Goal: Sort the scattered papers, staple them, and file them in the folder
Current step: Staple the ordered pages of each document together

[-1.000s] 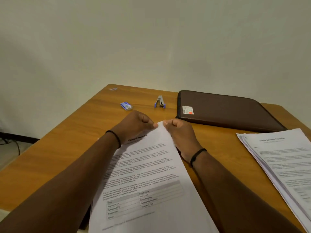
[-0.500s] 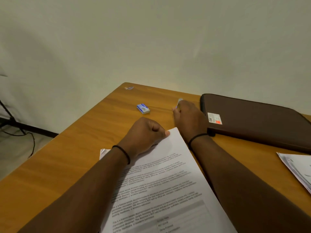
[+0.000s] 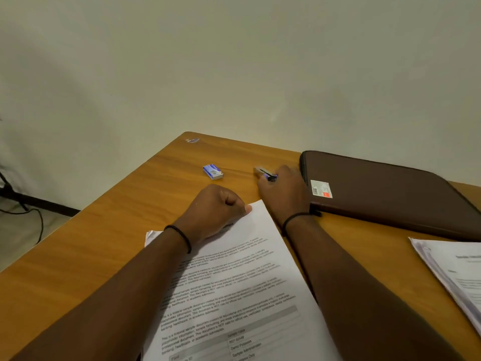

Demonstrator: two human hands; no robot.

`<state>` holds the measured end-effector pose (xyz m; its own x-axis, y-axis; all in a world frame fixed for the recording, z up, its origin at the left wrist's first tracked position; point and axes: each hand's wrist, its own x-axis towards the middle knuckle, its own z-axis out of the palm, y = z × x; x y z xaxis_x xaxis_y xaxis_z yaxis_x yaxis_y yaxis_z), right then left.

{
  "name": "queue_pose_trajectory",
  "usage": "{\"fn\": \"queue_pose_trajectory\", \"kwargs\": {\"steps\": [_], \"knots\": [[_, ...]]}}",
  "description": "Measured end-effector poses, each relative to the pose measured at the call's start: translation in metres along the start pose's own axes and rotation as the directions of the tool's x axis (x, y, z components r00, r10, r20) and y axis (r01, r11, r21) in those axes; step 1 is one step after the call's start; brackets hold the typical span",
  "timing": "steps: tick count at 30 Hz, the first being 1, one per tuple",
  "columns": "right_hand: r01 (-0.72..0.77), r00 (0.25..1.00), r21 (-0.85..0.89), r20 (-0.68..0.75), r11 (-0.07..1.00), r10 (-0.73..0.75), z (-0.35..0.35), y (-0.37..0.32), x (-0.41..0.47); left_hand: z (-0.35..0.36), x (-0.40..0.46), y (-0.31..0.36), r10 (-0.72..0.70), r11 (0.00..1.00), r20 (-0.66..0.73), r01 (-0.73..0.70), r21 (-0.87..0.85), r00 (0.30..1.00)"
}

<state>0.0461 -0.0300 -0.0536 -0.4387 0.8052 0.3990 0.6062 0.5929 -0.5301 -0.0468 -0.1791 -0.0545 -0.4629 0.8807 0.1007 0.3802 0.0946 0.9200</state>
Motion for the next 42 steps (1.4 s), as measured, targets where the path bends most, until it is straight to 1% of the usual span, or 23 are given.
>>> {"fn": "queue_pose_trajectory", "kwargs": {"steps": [2,4,7,8,9,10,11,12,13,14,15,17,19,21,24,27,30,32,34,37,39,40,42], "knots": [[-0.066,0.994,0.23,-0.074,0.971,0.085,-0.008,0.008,-0.017,-0.001,-0.002,-0.002,-0.002,1.0,0.004,0.002,-0.005,1.0],[-0.095,0.972,0.421,-0.156,0.902,0.175,-0.021,0.014,-0.03,-0.001,-0.002,-0.001,-0.007,1.0,-0.012,0.007,0.003,1.0],[-0.022,0.917,0.542,-0.325,0.84,0.234,-0.049,0.019,-0.045,-0.001,0.0,0.004,0.0,1.0,-0.043,-0.001,-0.001,0.999],[-0.009,0.892,0.596,-0.358,0.803,0.277,-0.062,0.022,-0.052,0.002,-0.002,0.007,0.003,1.0,-0.038,-0.004,-0.019,0.999],[-0.013,0.87,0.666,-0.36,0.746,0.336,-0.072,0.025,-0.058,0.003,-0.004,0.009,-0.003,0.999,-0.038,0.002,-0.042,0.999],[-0.033,0.855,0.74,-0.327,0.671,0.403,-0.08,0.029,-0.064,0.004,-0.006,0.009,-0.009,0.998,-0.041,0.006,-0.065,0.999],[-0.078,0.848,0.81,-0.252,0.581,0.466,-0.086,0.033,-0.071,0.005,-0.01,0.011,-0.012,0.996,-0.041,0.008,-0.085,0.999],[-0.143,0.85,0.875,-0.131,0.463,0.51,-0.091,0.037,-0.076,0.006,-0.012,0.011,-0.013,0.995,-0.04,0.009,-0.098,0.999],[-0.207,0.855,0.924,0.011,0.323,0.518,-0.093,0.042,-0.079,0.007,-0.013,0.011,-0.011,0.994,-0.042,0.007,-0.105,0.999],[-0.266,0.859,0.942,0.135,0.206,0.493,-0.095,0.044,-0.083,0.007,-0.016,0.012,-0.006,0.994,-0.046,0.001,-0.11,0.999],[-0.324,0.862,0.936,0.23,0.141,0.453,-0.097,0.045,-0.084,0.007,-0.017,0.013,0.001,0.994,-0.046,-0.006,-0.112,0.999],[-0.42,0.862,0.899,0.352,0.124,0.366,-0.099,0.047,-0.086,0.009,-0.019,0.015,0.026,0.993,-0.032,-0.03,-0.111,0.999],[-0.484,0.856,0.861,0.428,0.157,0.289,-0.102,0.046,-0.085,0.011,-0.02,0.017,0.043,0.992,-0.006,-0.043,-0.115,0.999],[-0.496,0.861,0.837,0.439,0.231,0.257,-0.102,0.043,-0.083,0.012,-0.02,0.018,0.05,0.992,0.023,-0.047,-0.114,0.998],[-0.386,0.918,0.826,0.3,0.41,0.259,-0.097,0.039,-0.079,0.011,-0.015,0.017,0.053,0.996,0.039,-0.05,-0.076,0.998],[-0.303,0.951,0.725,0.191,0.619,0.242,-0.091,0.04,-0.077,0.01,-0.011,0.015,0.049,0.998,0.038,-0.047,-0.048,0.998],[-0.229,0.972,0.556,0.178,0.799,0.155,-0.085,0.047,-0.076,0.015,-0.009,0.014,0.056,0.997,0.052,-0.053,-0.061,0.997],[-0.142,0.981,0.435,0.183,0.889,0.067,-0.081,0.048,-0.077,0.016,-0.008,0.014,0.064,0.997,0.058,-0.061,-0.045,0.996],[-0.084,0.981,0.398,0.193,0.913,0.006,-0.078,0.046,-0.076,0.017,-0.006,0.014,0.071,0.997,0.061,-0.069,-0.027,0.996],[-0.017,0.987,0.386,0.157,0.922,-0.047,-0.079,0.044,-0.075,0.017,-0.006,0.013,0.072,0.997,0.05,-0.07,-0.028,0.996],[0.009,0.981,0.368,0.176,0.93,-0.079,-0.08,0.043,-0.076,0.016,-0.006,0.013,0.071,0.997,0.042,-0.07,-0.022,0.997],[0.02,0.975,0.339,0.203,0.941,-0.094,-0.08,0.043,-0.077,0.016,-0.006,0.012,0.07,0.997,0.041,-0.069,-0.021,0.997],[0.062,0.96,0.216,0.253,0.974,-0.117,-0.079,0.046,-0.078,0.015,-0.007,0.012,0.065,0.998,0.041,-0.064,-0.019,0.997]]}}
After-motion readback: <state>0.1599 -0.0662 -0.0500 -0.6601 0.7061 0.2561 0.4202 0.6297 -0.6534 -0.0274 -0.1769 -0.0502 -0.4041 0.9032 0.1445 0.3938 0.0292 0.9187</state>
